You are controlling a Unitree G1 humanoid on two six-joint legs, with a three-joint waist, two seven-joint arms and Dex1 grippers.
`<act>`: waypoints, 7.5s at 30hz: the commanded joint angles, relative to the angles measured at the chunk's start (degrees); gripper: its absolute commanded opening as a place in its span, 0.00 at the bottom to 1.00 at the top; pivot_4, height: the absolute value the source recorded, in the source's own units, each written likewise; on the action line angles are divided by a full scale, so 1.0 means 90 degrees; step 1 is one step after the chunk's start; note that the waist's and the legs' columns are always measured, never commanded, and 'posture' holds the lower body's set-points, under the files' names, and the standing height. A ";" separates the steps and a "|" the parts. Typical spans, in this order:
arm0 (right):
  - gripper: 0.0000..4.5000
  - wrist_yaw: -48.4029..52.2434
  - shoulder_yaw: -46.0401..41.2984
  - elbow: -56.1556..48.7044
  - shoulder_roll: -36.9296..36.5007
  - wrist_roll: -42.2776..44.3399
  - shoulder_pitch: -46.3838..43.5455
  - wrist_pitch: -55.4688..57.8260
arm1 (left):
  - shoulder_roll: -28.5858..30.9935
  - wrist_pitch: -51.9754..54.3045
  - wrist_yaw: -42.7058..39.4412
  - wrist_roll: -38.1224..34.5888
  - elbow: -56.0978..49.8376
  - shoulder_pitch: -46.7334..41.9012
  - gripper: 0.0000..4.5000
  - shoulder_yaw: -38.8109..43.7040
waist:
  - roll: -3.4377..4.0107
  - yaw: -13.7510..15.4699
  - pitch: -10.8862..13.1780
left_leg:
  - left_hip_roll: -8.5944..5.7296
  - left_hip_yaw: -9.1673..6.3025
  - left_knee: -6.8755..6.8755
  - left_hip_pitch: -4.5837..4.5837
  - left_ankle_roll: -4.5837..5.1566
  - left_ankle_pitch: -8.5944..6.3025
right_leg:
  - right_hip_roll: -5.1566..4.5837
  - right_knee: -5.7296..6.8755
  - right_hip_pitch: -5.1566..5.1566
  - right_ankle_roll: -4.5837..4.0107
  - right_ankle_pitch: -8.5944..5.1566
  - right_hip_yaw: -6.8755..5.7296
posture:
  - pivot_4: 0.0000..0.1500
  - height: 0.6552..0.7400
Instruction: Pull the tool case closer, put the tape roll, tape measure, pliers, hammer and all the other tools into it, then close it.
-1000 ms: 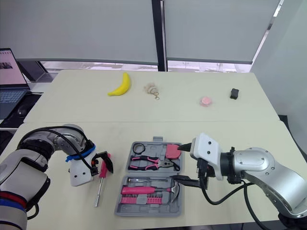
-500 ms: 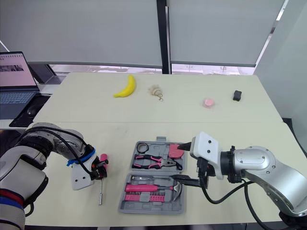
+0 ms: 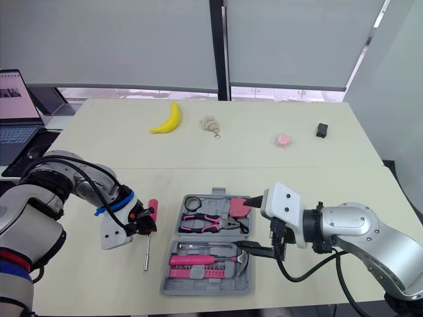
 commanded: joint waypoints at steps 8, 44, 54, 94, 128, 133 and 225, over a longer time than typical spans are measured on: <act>1.00 -0.0138 0.0340 0.0068 0.0095 -0.0388 -0.0158 -0.0128 | 0.0786 0.0488 -0.1102 -0.2378 -0.0443 0.0989 0.12 0.0244 | 0.0000 -0.0031 0.0001 | 0.0003 0.0001 0.0015 0.0004 0.0000 0.0000 | -0.0001 0.0030 -0.0003 -0.0004 -0.0002 0.0002 | 1.00 1.00; 1.00 0.0329 0.1576 0.0752 0.0575 -0.1698 -0.0802 -0.0647 | 0.0257 1.6827 0.0741 -0.9691 -0.9404 0.7035 0.12 0.6219 | -0.0015 -0.0125 0.0018 | 0.0010 -0.0008 0.0020 0.0018 -0.0002 0.0000 | 0.0000 0.0069 -0.0012 -0.0006 -0.0042 0.0001 | 1.00 1.00; 1.00 0.0488 0.1716 0.0923 0.0714 -0.1809 -0.1156 -0.0563 | -0.1405 1.7694 0.2552 -0.8875 -0.9376 0.6651 0.12 0.6582 | -0.0015 -0.0113 0.0018 | 0.0004 -0.0019 0.0020 0.0022 -0.0002 0.0000 | -0.0003 0.0067 -0.0005 -0.0034 -0.0026 0.0012 | 1.00 1.00; 1.00 0.0157 0.1797 0.0816 0.1132 -0.2171 -0.0905 -0.0621 | -0.1279 1.3889 -0.0266 -0.8466 -0.8119 0.7899 1.00 0.7175 | -0.0027 -0.0131 0.0025 | 0.0001 -0.0014 -0.0037 0.0007 -0.0006 -0.0003 | -0.0039 0.0056 -0.0040 -0.0070 -0.0050 0.0007 | 1.00 1.00; 1.00 0.0156 0.2084 0.1231 0.1634 -0.2763 -0.0889 -0.0976 | -0.1144 1.3838 -0.0466 -0.8052 -0.7596 0.7802 0.86 0.6920 | -0.0028 -0.0144 0.0024 | 0.0000 -0.0007 -0.0075 0.0007 -0.0007 -0.0002 | -0.0028 0.0057 -0.0065 -0.0074 -0.0052 0.0010 | 1.00 1.00; 1.00 0.0177 0.2079 0.1218 0.1607 -0.2762 -0.0865 -0.0971 | -0.1140 1.3664 -0.0558 -0.7916 -0.7437 0.7802 0.52 0.6785 | -0.0029 -0.0143 0.0024 | -0.0002 -0.0004 -0.0074 0.0007 -0.0007 -0.0002 | -0.0028 0.0057 -0.0064 -0.0074 -0.0052 0.0010 | 1.00 1.00; 1.00 -0.0291 -0.1682 -0.1300 -0.2052 0.1430 0.2343 0.0186 | 0.0296 1.3353 -0.2779 -0.6245 -1.1651 0.7725 0.37 0.3146 | -0.0031 -0.0125 0.0048 | -0.0017 -0.0009 -0.0073 0.0016 -0.0016 -0.0008 | -0.0031 -0.0038 0.0006 0.0013 -0.0066 0.0015 | 1.00 1.00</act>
